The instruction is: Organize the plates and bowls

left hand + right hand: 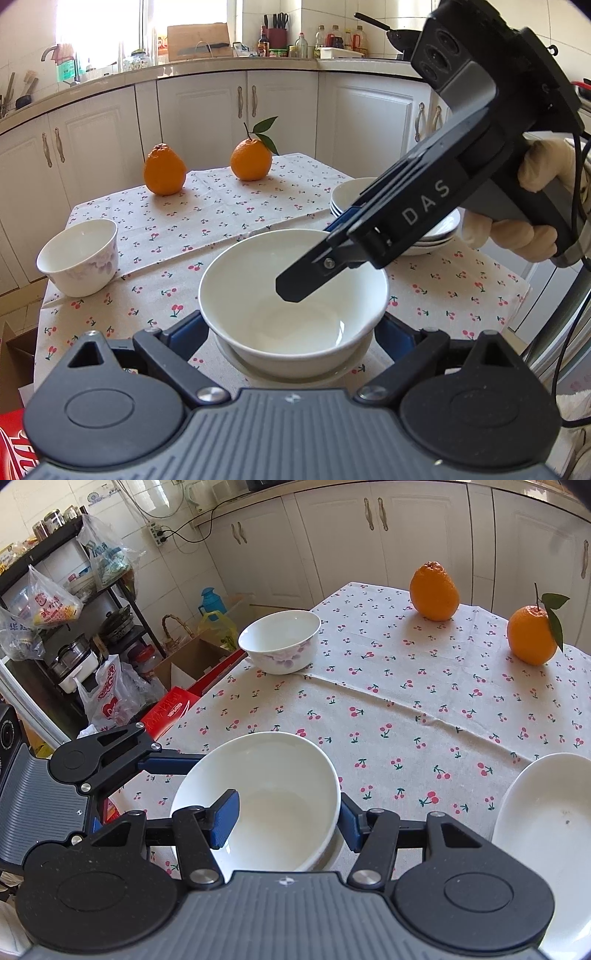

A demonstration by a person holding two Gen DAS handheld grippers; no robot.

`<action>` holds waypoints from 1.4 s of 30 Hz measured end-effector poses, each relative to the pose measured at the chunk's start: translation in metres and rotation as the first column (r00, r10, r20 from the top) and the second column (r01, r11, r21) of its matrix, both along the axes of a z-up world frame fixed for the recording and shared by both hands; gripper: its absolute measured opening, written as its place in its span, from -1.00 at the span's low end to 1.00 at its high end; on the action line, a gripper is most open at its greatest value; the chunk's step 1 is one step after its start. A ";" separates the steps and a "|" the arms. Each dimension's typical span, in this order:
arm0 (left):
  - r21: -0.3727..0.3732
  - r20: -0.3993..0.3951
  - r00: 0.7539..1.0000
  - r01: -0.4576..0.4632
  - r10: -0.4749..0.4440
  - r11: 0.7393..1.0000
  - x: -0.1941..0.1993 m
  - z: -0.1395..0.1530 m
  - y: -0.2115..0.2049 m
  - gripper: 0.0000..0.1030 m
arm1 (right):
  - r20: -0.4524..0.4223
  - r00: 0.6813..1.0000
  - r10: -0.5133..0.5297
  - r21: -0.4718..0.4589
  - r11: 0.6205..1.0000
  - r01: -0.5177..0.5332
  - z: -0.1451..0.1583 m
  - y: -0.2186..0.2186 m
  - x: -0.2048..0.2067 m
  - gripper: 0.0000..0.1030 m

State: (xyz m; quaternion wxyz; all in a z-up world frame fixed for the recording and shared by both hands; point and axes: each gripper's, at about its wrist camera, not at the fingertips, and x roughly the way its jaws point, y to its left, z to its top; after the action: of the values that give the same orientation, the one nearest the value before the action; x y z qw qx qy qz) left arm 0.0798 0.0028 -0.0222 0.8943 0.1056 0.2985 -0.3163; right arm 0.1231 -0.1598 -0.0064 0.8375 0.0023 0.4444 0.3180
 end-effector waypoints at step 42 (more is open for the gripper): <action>-0.004 0.046 0.995 -0.088 0.088 0.996 -0.004 0.009 0.056 0.96 | 0.139 0.988 0.062 -0.029 0.998 -0.059 0.030 0.032 0.006 1.00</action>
State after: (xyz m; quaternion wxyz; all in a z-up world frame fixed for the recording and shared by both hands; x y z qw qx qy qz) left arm 0.0758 0.0591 -0.0129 0.9141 0.0989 0.2818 -0.2742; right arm 0.1296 -0.1275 0.0237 0.8566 -0.0438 0.3882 0.3371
